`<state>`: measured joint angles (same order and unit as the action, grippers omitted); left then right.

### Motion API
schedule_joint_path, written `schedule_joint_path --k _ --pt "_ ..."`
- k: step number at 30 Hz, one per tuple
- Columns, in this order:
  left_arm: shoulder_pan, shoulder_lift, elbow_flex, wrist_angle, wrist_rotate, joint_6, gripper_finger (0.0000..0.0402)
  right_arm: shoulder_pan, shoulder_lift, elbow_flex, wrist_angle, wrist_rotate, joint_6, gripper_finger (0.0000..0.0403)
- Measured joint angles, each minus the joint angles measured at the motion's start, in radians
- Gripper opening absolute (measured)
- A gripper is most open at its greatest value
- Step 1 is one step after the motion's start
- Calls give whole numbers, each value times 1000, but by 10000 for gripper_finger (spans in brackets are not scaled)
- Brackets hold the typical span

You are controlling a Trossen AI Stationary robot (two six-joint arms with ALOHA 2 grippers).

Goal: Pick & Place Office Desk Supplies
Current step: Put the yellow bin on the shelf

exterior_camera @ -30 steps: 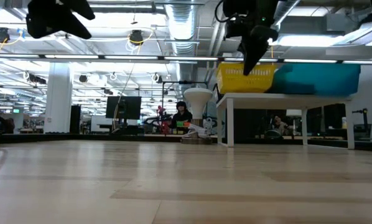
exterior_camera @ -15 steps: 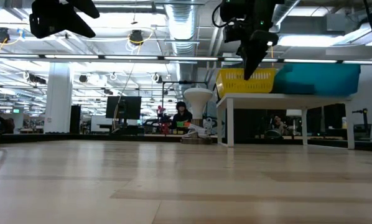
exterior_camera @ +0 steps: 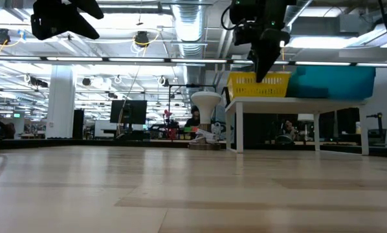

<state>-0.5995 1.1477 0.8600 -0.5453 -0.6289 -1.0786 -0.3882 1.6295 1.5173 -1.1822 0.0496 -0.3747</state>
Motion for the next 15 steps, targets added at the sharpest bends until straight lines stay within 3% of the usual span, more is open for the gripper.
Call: schedule_joint_path --k 15 --pt "0 0 0 1 0 0 168 18 -11 0 -22 80 1 76"
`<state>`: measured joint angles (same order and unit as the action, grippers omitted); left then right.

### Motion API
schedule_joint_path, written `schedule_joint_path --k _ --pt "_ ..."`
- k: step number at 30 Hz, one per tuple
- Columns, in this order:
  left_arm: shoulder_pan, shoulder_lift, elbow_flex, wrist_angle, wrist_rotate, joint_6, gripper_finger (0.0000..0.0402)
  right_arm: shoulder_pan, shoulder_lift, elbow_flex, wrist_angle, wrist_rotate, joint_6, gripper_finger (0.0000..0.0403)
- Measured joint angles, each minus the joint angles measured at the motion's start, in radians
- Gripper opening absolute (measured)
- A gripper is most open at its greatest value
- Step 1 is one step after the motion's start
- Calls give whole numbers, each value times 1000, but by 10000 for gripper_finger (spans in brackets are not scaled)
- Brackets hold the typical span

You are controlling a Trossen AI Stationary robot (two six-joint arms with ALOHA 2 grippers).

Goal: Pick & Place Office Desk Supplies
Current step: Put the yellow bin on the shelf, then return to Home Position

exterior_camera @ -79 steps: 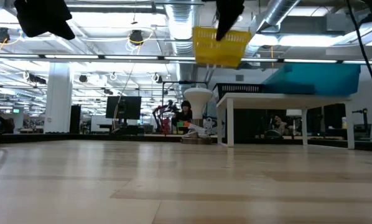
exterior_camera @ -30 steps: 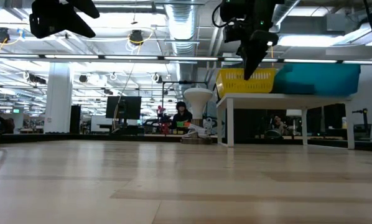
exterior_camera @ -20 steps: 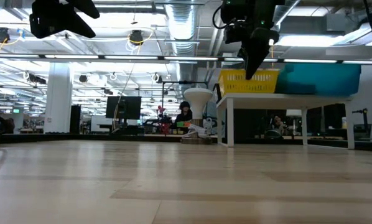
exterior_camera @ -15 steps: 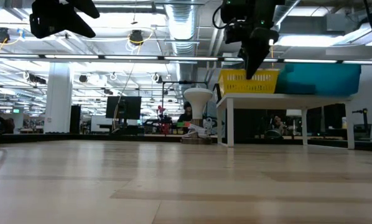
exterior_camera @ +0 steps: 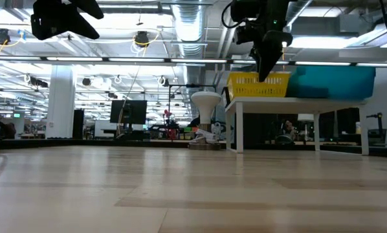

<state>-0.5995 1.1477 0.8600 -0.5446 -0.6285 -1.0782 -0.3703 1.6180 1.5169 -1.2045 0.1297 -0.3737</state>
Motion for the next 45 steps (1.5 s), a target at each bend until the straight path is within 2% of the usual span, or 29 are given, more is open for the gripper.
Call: schedule_joint_path --k 14,24,27,31,33,39,42,45 --pt "0 0 0 0 1 0 168 -14 -13 0 -15 31 -17 76" --pt "0 0 0 0 1 26 168 49 -131 0 32 14 28 76" --pt "2 0 0 -1 -6 56 168 72 -202 0 116 -109 103 76" --pt "49 -35 0 -56 7 158 168 94 -289 0 342 -406 243 76" --pt "95 -75 2 -116 41 155 168 122 -317 2 393 -469 296 76" --pt "195 -220 0 -368 175 179 168 225 -344 -5 154 -419 358 76" --pt "169 -306 -52 -424 207 181 168 293 -381 -47 171 -406 436 76" --pt "137 -396 -176 -329 209 180 168 362 -436 -117 262 -344 550 76"
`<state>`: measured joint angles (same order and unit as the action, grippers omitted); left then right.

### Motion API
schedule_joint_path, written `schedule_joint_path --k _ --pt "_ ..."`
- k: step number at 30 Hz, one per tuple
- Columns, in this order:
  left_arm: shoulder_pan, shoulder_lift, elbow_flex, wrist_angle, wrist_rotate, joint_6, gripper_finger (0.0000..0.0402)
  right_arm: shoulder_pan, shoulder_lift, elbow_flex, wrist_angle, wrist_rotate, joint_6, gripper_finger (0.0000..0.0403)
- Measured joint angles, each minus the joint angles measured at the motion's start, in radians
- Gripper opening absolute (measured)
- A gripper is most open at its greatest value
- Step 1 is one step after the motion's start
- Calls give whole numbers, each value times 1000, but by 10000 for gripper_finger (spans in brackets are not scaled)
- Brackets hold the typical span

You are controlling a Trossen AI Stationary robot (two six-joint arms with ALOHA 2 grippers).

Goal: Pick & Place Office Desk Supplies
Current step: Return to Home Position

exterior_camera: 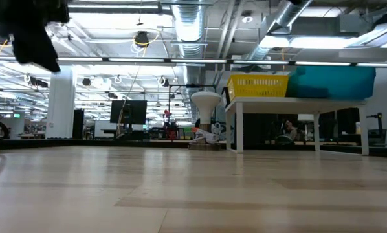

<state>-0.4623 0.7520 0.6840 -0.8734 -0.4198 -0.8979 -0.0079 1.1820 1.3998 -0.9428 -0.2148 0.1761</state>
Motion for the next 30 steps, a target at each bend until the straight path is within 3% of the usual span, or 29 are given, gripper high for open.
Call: schedule_joint_path --k 6,11,14,22,30 --pt "121 -65 -260 486 -11 234 168 112 -113 -109 95 209 242 76" --pt "278 -68 -346 693 148 426 167 183 -152 -124 99 379 382 76" --pt "314 -107 -398 797 211 495 157 214 -151 -125 116 450 446 76" --pt "318 -294 -510 838 245 561 117 268 -139 -125 148 525 557 76" --pt "318 -497 -599 797 245 558 112 276 -140 -125 168 559 607 76"
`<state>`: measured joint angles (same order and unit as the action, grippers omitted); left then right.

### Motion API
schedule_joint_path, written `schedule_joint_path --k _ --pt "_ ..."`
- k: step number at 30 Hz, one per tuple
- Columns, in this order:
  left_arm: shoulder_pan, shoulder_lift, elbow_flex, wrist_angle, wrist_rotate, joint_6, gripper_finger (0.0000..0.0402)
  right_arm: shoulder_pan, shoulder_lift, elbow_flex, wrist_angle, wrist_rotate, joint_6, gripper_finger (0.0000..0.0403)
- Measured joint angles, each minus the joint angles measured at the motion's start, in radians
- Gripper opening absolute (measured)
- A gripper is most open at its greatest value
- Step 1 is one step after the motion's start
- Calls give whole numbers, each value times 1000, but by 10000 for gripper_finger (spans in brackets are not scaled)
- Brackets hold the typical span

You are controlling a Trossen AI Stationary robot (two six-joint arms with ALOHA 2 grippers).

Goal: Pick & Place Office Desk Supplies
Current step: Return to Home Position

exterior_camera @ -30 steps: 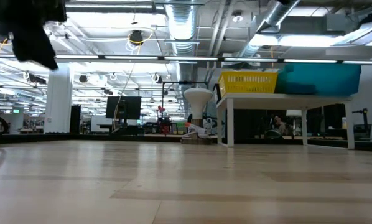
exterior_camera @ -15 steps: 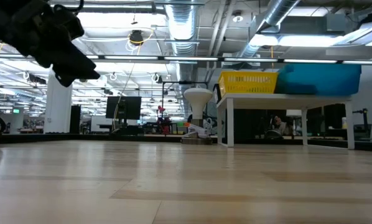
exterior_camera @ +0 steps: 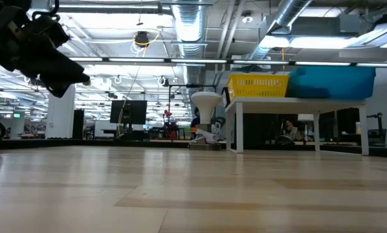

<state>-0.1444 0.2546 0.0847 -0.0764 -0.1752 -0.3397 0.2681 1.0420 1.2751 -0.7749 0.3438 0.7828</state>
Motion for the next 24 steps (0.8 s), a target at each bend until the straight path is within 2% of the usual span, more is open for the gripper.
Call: schedule_joint_path --k 3,6,11,14,19,24 --pt "0 -55 -12 -62 -11 5 111 0 0 0 2 1 10 76" --pt "1 -85 -18 -56 -18 22 111 1 0 0 2 0 23 76" --pt "15 -83 -18 -57 -32 60 105 0 0 0 2 -6 30 76" --pt "16 -68 -18 -56 -47 70 100 0 -2 0 1 -54 30 76" --pt "15 -29 -20 -42 -43 -101 99 0 6 1 -15 -263 41 76" --pt "15 -4 -21 -11 -42 -110 99 12 131 2 -53 -512 -19 76"
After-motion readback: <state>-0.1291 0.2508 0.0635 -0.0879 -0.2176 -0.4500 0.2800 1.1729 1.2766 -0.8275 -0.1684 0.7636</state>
